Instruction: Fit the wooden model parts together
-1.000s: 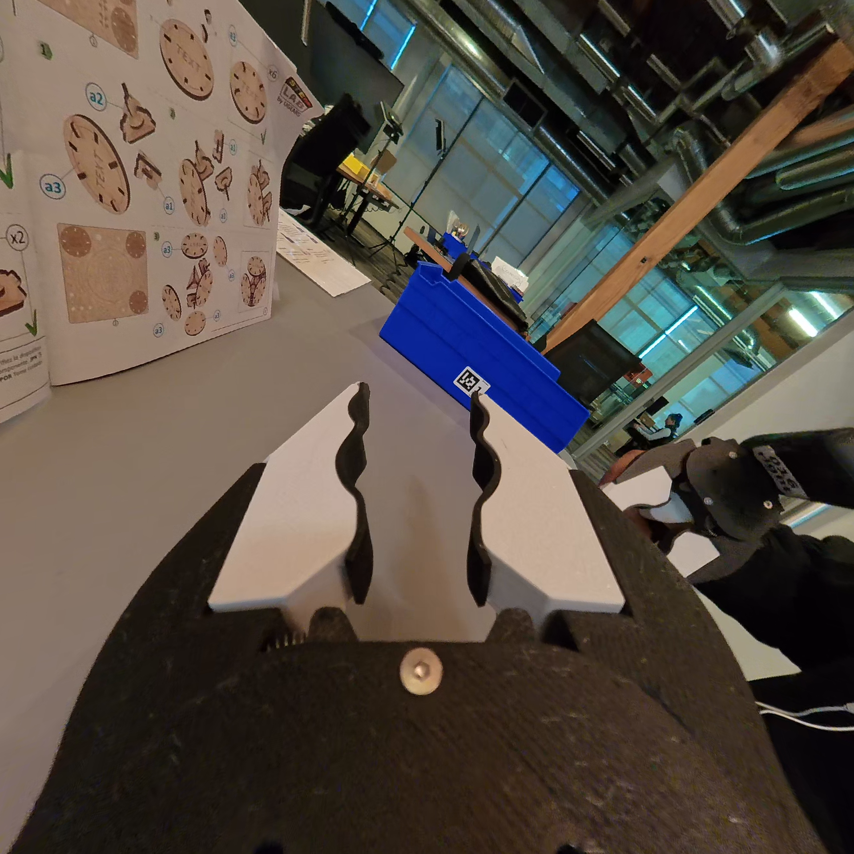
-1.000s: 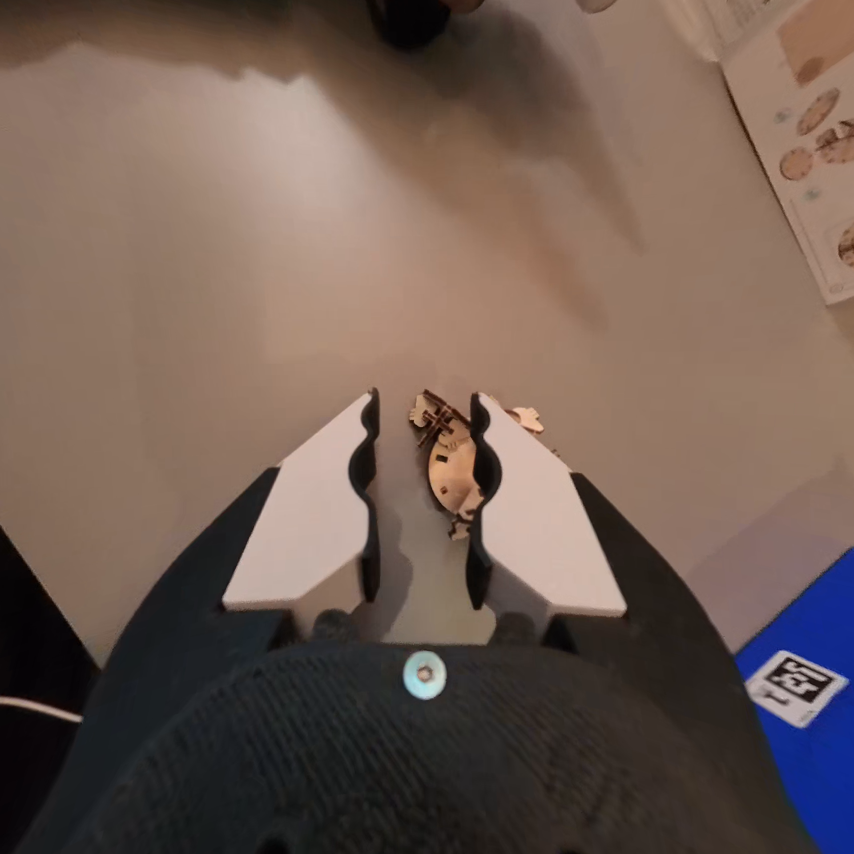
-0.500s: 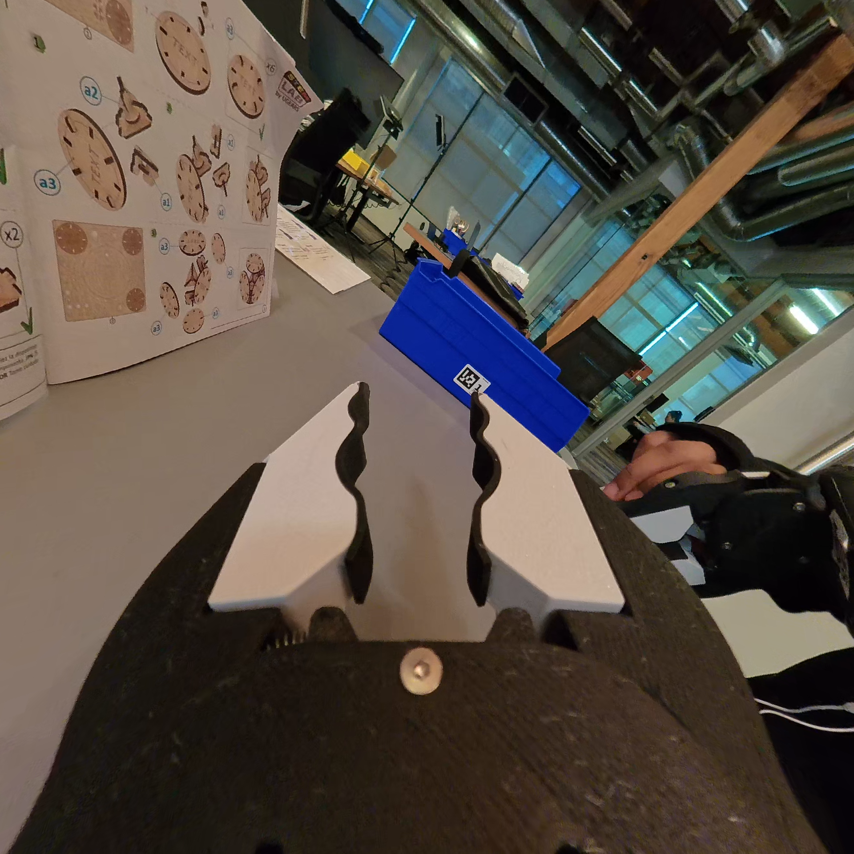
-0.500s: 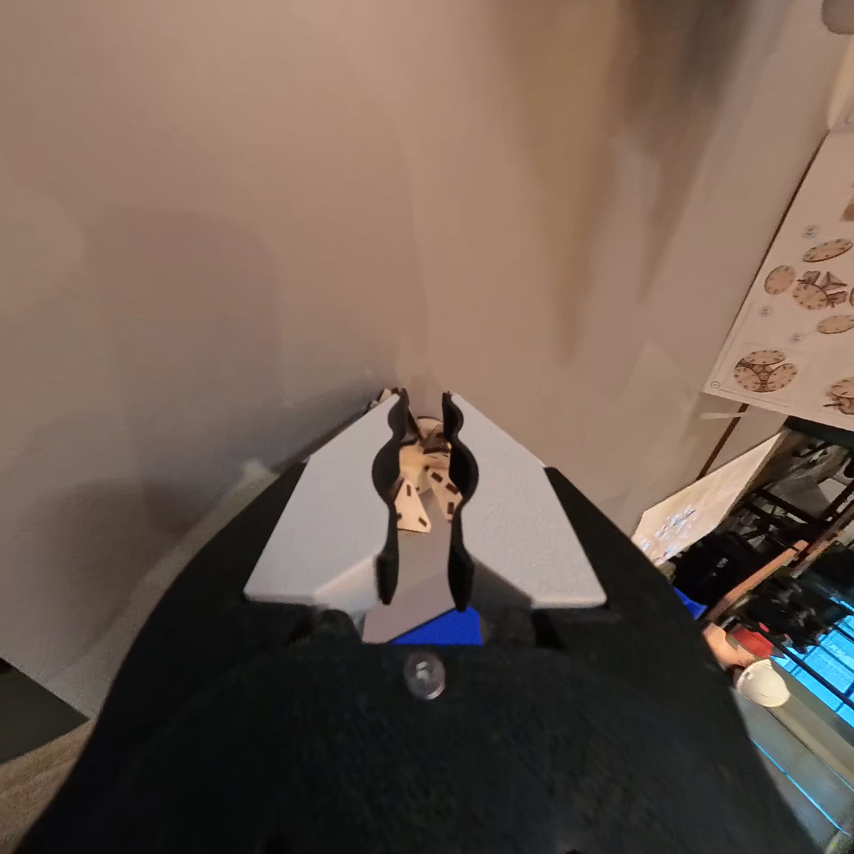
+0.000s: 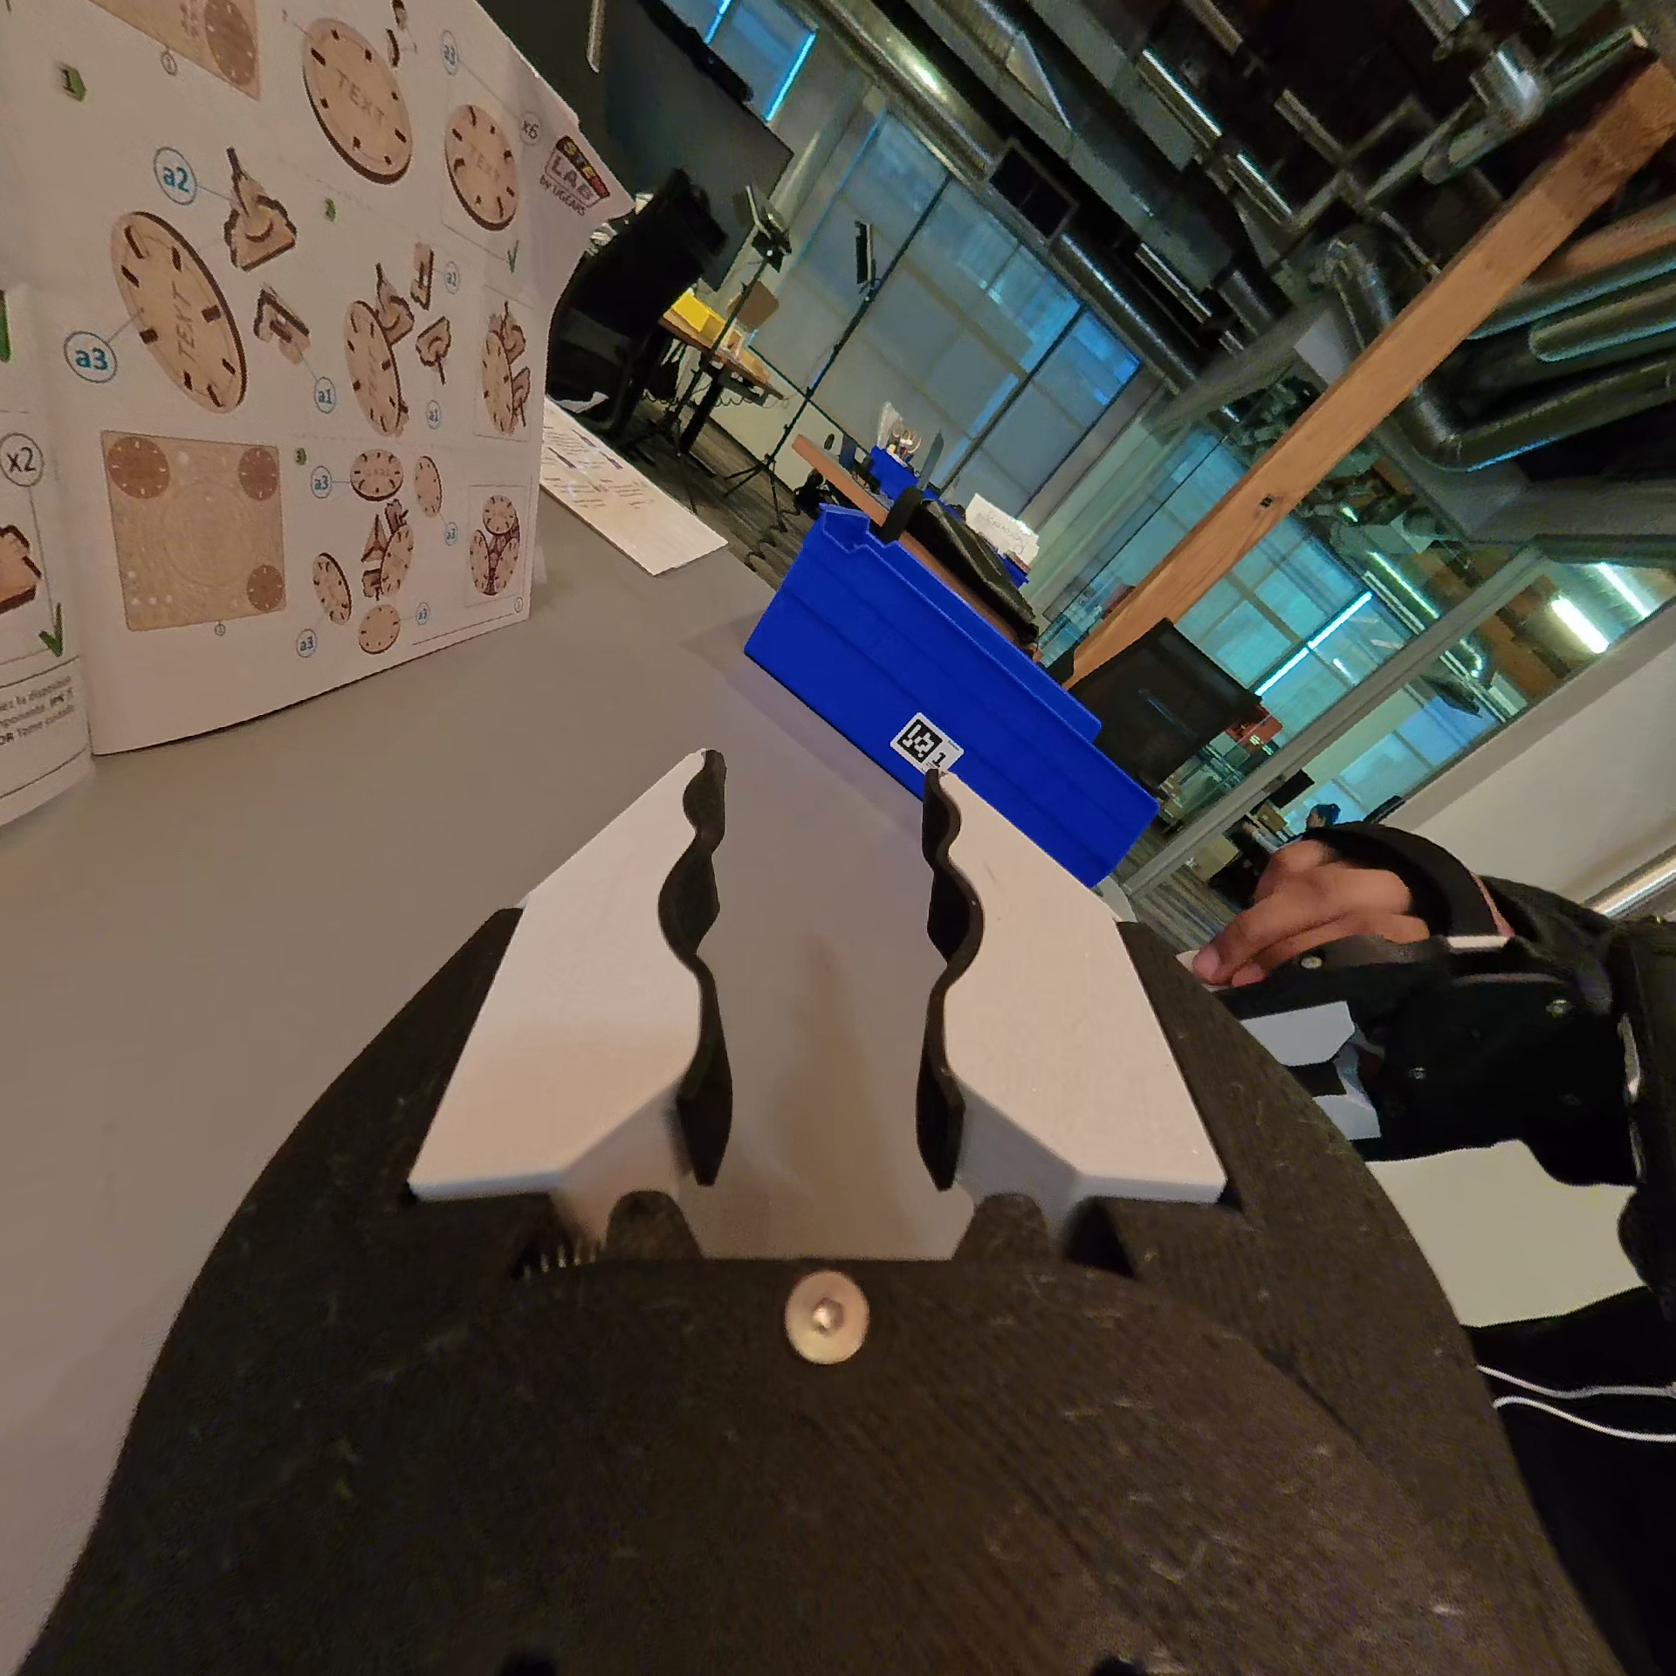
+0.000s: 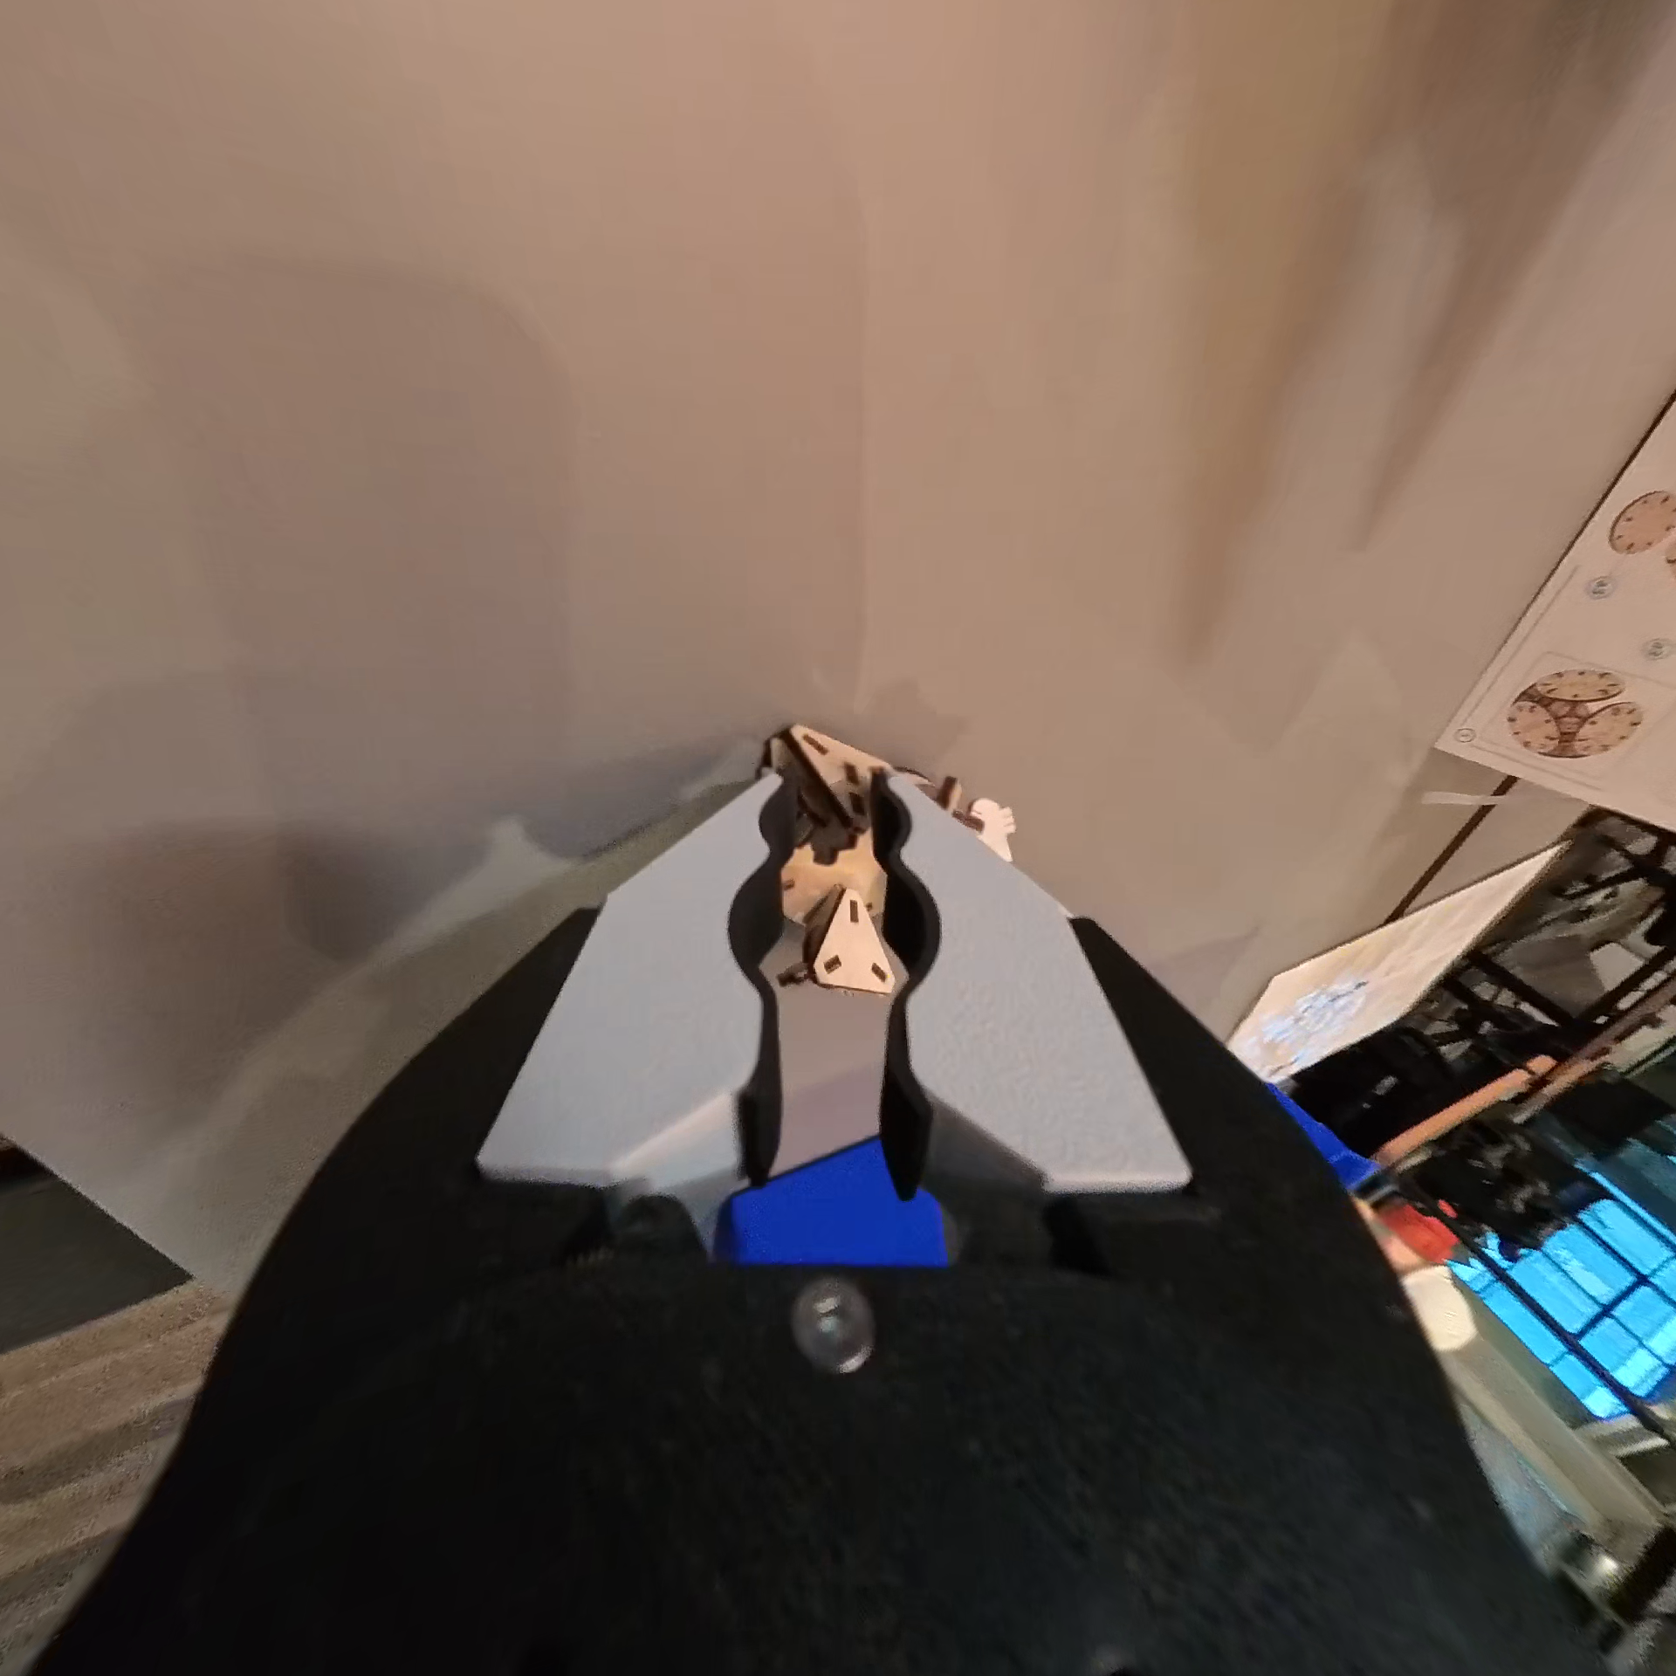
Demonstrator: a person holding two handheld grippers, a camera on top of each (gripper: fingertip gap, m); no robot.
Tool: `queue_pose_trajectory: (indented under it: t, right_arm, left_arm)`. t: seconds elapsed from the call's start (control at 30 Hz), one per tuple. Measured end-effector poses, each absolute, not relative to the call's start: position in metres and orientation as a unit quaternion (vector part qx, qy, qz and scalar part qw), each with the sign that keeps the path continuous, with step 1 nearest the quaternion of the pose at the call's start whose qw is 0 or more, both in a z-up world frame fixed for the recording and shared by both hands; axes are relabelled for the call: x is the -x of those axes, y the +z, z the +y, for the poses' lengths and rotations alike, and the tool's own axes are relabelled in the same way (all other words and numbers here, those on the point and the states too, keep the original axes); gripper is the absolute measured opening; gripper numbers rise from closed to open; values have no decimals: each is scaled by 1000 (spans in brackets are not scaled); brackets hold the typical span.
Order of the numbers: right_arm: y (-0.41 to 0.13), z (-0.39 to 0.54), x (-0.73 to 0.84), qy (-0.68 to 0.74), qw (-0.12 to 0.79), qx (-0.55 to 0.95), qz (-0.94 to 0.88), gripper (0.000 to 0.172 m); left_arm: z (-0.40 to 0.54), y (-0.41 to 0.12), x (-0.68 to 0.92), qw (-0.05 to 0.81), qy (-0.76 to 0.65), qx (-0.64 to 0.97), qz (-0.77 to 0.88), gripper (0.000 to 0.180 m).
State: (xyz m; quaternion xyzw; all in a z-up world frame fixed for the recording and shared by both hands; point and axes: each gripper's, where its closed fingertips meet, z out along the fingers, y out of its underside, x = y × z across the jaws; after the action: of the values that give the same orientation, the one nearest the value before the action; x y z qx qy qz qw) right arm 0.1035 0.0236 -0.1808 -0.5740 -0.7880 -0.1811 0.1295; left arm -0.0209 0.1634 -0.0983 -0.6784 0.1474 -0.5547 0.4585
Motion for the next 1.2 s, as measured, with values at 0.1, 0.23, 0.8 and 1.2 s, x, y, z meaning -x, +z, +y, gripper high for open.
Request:
queue_pose_trajectory:
  t: [0.1, 0.23, 0.8, 1.2]
  right_arm:
    - [-181, 25, -105, -198, 126, 557, -796, 11]
    - [-179, 26, -104, -200, 127, 554, -798, 7]
    - [-124, 2, -74, -229, 380, 395, -804, 1]
    - [-70, -6, -85, -413, 467, 248, -742, 1]
  left_arm:
    - [163, -98, 21, 459, -555, 678, 147, 41]
    - [164, -98, 21, 458, -555, 678, 147, 41]
    - [164, -99, 21, 457, -556, 678, 147, 41]
    - [162, -97, 21, 462, -555, 676, 147, 41]
